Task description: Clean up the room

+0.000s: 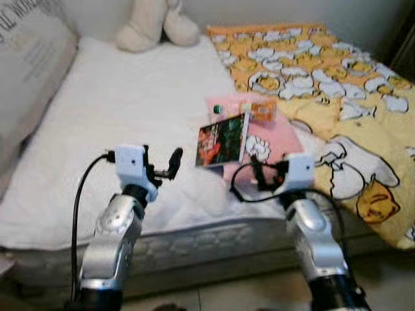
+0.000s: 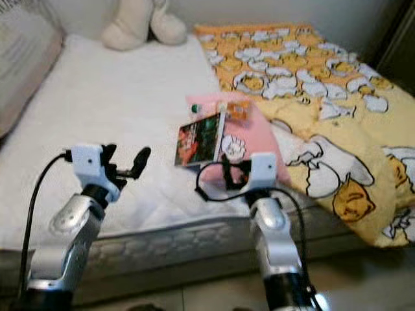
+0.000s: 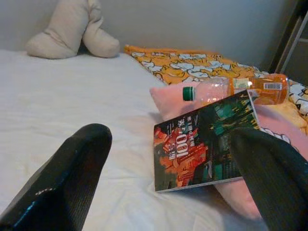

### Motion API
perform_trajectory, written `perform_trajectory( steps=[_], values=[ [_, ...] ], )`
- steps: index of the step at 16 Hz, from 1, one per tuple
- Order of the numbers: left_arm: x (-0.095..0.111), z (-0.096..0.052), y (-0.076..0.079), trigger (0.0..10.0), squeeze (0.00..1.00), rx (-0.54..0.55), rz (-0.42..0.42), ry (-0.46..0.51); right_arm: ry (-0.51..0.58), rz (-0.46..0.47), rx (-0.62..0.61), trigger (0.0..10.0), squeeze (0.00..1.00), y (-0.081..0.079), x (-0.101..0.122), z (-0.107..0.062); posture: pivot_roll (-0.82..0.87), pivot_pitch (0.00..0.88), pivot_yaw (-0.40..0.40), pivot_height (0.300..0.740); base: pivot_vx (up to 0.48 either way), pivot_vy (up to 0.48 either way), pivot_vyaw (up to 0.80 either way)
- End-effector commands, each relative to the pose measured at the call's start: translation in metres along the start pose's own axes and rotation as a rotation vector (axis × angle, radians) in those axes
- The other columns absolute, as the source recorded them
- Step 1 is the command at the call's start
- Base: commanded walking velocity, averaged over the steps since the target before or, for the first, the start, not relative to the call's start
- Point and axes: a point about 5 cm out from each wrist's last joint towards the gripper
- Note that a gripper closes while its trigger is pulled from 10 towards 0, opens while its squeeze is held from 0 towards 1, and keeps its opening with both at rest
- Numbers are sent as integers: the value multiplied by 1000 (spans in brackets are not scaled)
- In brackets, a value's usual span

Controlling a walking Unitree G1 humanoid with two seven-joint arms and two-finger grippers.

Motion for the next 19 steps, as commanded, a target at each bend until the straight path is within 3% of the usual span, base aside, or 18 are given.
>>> perform_trajectory(
  steps=[1, 2, 3, 6, 8, 9, 12, 13, 19],
  values=[
    [5, 1, 2, 10000, 0, 9, 8, 18, 87, -62, -9, 10000, 0, -2, 14, -2, -108, 0, 32, 740, 0, 0, 0],
    [11, -3, 3, 10000, 0, 40, 31, 59, 197, -92, -29, 10000, 0, -3, 32, -13, -119, 0, 29, 740, 0, 0, 0],
    [15, -7, 6, 10000, 0, 38, 64, 76, 221, -97, -34, 10000, 0, -3, 36, -20, -126, 0, 30, 740, 0, 0, 0],
    [33, -17, 1, 10000, 0, 4, 97, 69, 215, -69, -65, 10000, 0, 4, 46, -44, -130, 0, 30, 740, 0, 0, 0],
    [43, -37, -5, 10000, 0, -22, 122, 62, 146, -42, -22, 10000, 0, 6, 49, -71, -130, 0, 14, 740, 0, 0, 0],
    [47, -38, -5, 10000, 0, -6, 106, 84, 144, -49, -20, 10000, 0, 6, 52, -75, -125, 0, 7, 740, 0, 0, 0],
    [51, -32, -1, 10000, 0, 45, 91, 87, 129, -48, -22, 10000, 0, 4, 52, -71, -120, 0, -3, 740, 398, -266, 0],
    [52, -30, 1, 10000, 0, 53, 91, 81, 104, -30, -30, 10000, 0, 4, 47, -62, -116, 0, 1, 740, 416, 0, 0],
    [55, -23, 4, 10000, 0, 41, 82, 77, 42, 22, -72, 10000, 0, 14, 37, -46, -120, 0, 22, 740, 431, 0, 0]
  ],
)
Point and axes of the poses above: a point about 5 cm out from each wrist's last joint towards the gripper, its own z axis pointing out of the wrist towards the gripper, its own x axis along the axis of the wrist's last joint, y = z × x, and after that the axes turned 12 degrees about z, right-handed
